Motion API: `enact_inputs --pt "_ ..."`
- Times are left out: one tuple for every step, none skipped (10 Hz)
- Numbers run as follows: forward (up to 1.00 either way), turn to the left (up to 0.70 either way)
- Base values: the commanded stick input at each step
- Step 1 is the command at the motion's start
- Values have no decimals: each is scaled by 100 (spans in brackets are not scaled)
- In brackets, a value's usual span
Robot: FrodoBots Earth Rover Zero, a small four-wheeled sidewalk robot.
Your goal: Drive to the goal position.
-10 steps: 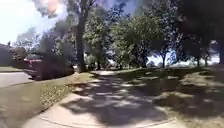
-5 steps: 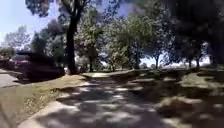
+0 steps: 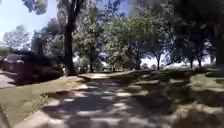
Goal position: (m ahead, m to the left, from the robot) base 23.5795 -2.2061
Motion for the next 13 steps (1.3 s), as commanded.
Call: enact_inputs --pt "85 0" --pt "85 0" --pt "85 0" --pt "85 0" --pt "85 0" --pt "85 0" --pt "85 0" --pt "68 0" --pt "19 0" --pt "2 0" --pt "0 0" --pt "0 29" --pt "0 75"
